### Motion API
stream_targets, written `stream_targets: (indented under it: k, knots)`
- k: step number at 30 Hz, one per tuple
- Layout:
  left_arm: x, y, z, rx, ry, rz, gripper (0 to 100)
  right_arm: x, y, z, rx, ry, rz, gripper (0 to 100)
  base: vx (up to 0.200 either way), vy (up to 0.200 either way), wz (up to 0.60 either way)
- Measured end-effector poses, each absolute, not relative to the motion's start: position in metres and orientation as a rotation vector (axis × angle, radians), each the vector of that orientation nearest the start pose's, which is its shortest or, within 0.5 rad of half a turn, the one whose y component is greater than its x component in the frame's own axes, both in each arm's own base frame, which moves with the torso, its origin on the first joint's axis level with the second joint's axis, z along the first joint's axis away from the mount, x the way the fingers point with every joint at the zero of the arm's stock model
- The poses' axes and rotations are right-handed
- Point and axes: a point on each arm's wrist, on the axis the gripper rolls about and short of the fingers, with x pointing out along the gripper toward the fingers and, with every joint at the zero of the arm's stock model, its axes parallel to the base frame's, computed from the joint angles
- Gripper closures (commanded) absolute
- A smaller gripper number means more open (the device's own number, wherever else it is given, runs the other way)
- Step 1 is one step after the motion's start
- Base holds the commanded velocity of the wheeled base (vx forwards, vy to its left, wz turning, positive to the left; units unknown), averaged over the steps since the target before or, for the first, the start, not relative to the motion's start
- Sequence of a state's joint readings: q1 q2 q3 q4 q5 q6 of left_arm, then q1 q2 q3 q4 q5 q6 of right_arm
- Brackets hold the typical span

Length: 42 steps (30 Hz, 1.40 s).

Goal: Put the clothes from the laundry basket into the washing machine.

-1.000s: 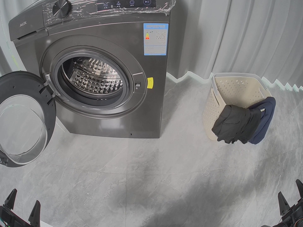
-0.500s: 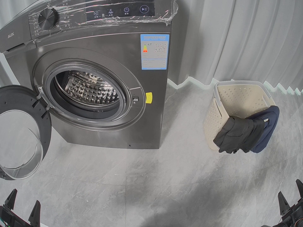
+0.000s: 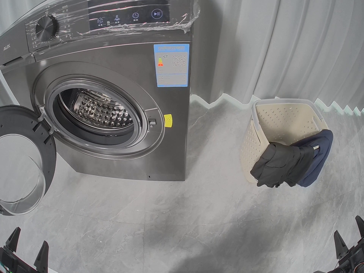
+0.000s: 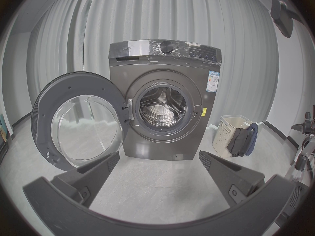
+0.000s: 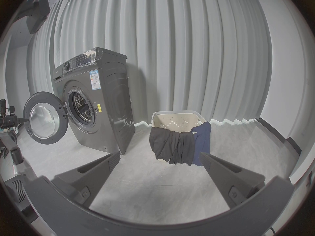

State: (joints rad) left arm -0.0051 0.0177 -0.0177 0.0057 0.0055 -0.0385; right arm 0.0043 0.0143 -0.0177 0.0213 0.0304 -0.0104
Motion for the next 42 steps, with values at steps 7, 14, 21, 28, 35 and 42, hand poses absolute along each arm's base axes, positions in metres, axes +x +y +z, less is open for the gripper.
stream_targets:
  k: [7,14,21,28,35,42]
  knots:
    - [-0.0228,0.0002,0.0802,-0.039,0.006,0.001,0,-0.023,0.0006,0.0785,-0.01,0.018,0.035,0,0.0,-0.2,0.0]
    - [-0.0228,0.0002,0.0801,-0.039,0.006,0.001,0,-0.023,0.0006,0.0786,-0.01,0.018,0.035,0,0.0,-0.2,0.0]
    - [-0.0228,0.0002,0.0802,-0.04,0.006,0.001,0,-0.023,0.0006,0.0785,-0.01,0.019,0.035,0,0.0,-0.2,0.0]
    - [-0.0228,0.0002,0.0802,-0.04,0.006,0.001,0,-0.023,0.0006,0.0785,-0.01,0.019,0.035,0,0.0,-0.2,0.0]
    - [-0.0228,0.0003,0.0801,-0.039,0.006,0.0,0,-0.023,0.0006,0.0785,-0.01,0.019,0.034,0,0.0,-0.2,0.0]
    - [-0.0228,0.0002,0.0802,-0.04,0.006,0.001,0,-0.023,0.0006,0.0785,-0.01,0.019,0.034,0,0.0,-0.2,0.0]
